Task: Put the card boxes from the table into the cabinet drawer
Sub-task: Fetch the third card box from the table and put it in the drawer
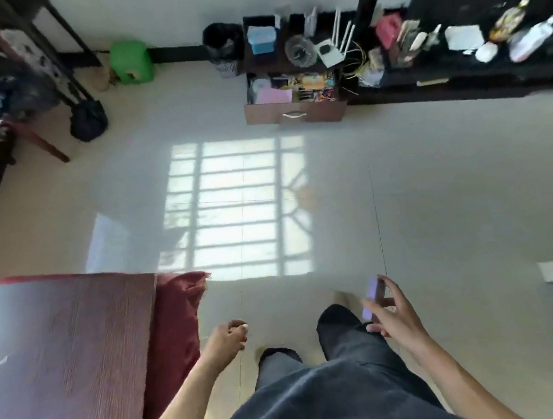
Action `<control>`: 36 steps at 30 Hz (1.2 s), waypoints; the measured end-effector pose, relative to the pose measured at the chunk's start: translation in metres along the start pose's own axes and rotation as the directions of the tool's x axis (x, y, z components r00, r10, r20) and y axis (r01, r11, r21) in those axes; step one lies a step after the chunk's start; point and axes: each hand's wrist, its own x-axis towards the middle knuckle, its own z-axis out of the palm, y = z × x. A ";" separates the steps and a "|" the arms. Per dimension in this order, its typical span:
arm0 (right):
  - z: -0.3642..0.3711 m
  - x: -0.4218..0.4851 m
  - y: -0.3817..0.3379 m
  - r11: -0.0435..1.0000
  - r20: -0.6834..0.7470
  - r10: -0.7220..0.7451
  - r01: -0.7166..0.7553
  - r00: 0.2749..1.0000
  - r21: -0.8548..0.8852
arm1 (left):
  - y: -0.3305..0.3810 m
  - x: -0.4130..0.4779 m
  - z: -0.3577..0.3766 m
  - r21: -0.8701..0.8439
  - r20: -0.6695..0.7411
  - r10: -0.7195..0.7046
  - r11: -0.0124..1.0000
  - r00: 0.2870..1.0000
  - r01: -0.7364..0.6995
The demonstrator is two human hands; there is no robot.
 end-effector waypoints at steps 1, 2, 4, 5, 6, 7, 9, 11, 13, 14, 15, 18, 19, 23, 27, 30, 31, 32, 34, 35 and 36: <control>-0.013 0.004 0.003 1.000 -0.027 0.000 0.001 1.000 0.021 | 0.016 0.006 0.005 0.029 0.000 0.016 0.999 1.000 -0.016; -0.026 0.009 0.005 0.999 -0.052 -0.001 0.003 0.999 0.034 | 0.031 0.011 0.011 0.046 -0.001 0.026 0.999 1.000 -0.026; -0.052 0.023 0.007 0.999 -0.089 -0.001 0.004 0.996 0.042 | 0.059 0.018 0.026 0.060 0.001 0.038 0.997 0.999 -0.038; -0.065 0.032 0.007 0.999 -0.093 0.000 0.004 0.996 0.044 | 0.072 0.020 0.034 0.065 0.003 0.040 0.997 0.999 -0.041; -0.077 0.043 0.005 0.999 -0.085 -0.006 0.009 0.996 0.040 | 0.083 0.022 0.042 0.069 0.004 0.042 0.997 0.999 -0.042; -0.089 0.053 0.003 0.999 -0.065 -0.020 0.022 0.998 0.027 | 0.094 0.022 0.050 0.074 0.005 0.042 0.996 0.999 -0.042; -0.110 0.073 -0.004 0.998 -0.022 -0.054 0.053 0.998 -0.019 | 0.113 0.022 0.065 0.091 0.003 0.036 0.995 0.999 -0.036; -0.126 0.089 -0.013 0.997 -0.005 -0.064 0.063 0.998 -0.045 | 0.128 0.020 0.072 0.124 0.007 0.019 0.992 1.000 -0.020; -0.137 0.105 -0.024 0.997 0.009 -0.063 0.063 0.998 -0.046 | 0.141 0.019 0.075 0.154 0.008 0.001 0.988 1.000 -0.003; -0.142 0.113 -0.031 0.997 0.017 -0.065 0.066 0.998 -0.047 | 0.147 0.020 0.075 0.160 0.003 -0.009 0.987 1.000 0.009; -0.146 0.122 -0.039 0.997 0.024 -0.065 0.066 0.998 -0.046 | 0.152 0.022 0.075 0.160 -0.001 -0.024 0.987 1.000 0.024; -0.154 0.153 -0.065 0.997 0.038 -0.060 0.061 0.997 -0.045 | 0.165 0.034 0.073 0.173 -0.003 -0.077 0.982 0.997 0.076; -0.156 0.164 -0.074 0.997 0.042 -0.059 0.061 0.997 -0.045 | 0.170 0.039 0.072 0.182 -0.002 -0.091 0.979 0.996 0.089; -0.158 0.201 -0.116 0.998 0.051 -0.065 0.066 0.997 -0.024 | 0.195 0.072 0.058 0.233 0.001 -0.096 0.968 0.995 0.093; -0.160 0.231 -0.162 0.998 0.022 -0.055 0.055 0.998 -0.017 | 0.239 0.116 0.032 0.241 0.005 -0.114 0.964 0.994 0.109; -0.165 0.254 -0.198 0.997 -0.018 -0.074 0.073 0.997 -0.010 | 0.290 0.150 0.015 0.181 0.013 -0.116 0.977 0.993 0.111; -0.167 0.262 -0.209 0.997 -0.029 -0.077 0.077 0.997 -0.007 | 0.308 0.162 0.010 0.168 0.005 -0.115 0.979 0.993 0.112; -0.169 0.269 -0.219 0.997 -0.038 -0.076 0.076 0.996 -0.003 | 0.328 0.173 0.006 0.163 -0.001 -0.105 0.981 0.994 0.104; -0.174 0.282 -0.238 0.997 -0.046 -0.066 0.067 0.997 0.023 | 0.369 0.195 0.001 0.129 0.013 -0.077 0.989 0.997 0.075; -0.176 0.290 -0.248 0.997 -0.048 -0.064 0.066 0.997 0.039 | 0.390 0.206 -0.001 0.100 0.024 -0.060 0.993 0.998 0.057; -0.178 0.298 -0.258 0.997 -0.049 -0.062 0.064 0.997 0.052 | 0.411 0.217 -0.002 0.081 0.028 -0.040 0.996 0.999 0.037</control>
